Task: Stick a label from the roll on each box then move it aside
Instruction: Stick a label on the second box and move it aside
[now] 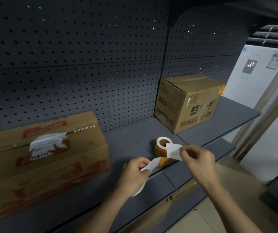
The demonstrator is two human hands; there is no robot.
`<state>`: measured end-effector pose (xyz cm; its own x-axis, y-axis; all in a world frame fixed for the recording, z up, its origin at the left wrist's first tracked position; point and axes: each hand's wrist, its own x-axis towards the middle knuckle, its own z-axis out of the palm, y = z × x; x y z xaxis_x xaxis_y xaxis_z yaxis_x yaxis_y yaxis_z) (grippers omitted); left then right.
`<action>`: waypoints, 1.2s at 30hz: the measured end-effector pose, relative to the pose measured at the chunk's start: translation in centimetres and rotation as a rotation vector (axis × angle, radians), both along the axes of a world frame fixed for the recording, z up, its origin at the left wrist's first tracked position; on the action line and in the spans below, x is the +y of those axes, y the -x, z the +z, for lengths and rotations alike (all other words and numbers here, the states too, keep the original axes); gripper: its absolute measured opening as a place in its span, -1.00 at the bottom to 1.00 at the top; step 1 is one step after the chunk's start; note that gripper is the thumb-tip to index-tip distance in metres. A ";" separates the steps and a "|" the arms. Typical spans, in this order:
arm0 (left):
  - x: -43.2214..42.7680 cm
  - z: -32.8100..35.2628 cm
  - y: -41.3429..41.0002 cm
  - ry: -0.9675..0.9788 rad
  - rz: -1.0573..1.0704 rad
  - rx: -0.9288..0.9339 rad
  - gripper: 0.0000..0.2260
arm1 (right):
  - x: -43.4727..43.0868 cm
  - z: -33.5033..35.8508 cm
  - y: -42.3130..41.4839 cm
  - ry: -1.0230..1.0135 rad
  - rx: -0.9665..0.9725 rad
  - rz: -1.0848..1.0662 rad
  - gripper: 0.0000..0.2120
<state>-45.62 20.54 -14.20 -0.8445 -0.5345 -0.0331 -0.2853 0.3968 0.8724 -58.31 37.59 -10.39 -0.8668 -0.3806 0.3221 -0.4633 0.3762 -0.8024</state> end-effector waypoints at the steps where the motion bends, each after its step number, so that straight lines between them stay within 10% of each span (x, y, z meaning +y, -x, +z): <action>1: 0.0 0.1 -0.2 -0.006 0.002 0.017 -0.80 | -0.2 0.1 -0.3 -0.002 0.035 0.004 -0.88; 4: 0.2 1.2 -0.6 -0.045 0.038 0.139 -0.87 | -1.3 -0.2 -1.4 -0.032 0.193 0.024 -0.91; 11: -0.2 5.2 -2.4 -0.785 0.142 0.316 -0.78 | -4.1 -0.7 -4.4 -0.059 0.593 0.229 -0.84; 21: -3.3 5.1 -5.9 -0.452 0.276 0.353 -0.86 | -7.7 -0.9 -6.7 -0.119 0.839 0.459 -0.84; 29: -5.1 4.4 -8.4 -0.195 0.413 0.357 -0.83 | -9.2 -0.5 -8.0 -0.085 0.726 0.474 -0.71; 36: -5.4 5.3 -10.2 -0.217 0.377 0.366 -0.94 | -11.2 -0.2 -8.9 0.081 -0.046 0.457 -0.84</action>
<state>-35.42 15.11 -8.93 -0.5741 -0.8146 0.0835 -0.0361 0.1270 0.9912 -49.45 26.39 -10.58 -0.6302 -0.7019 0.3319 -0.5303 0.0768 -0.8443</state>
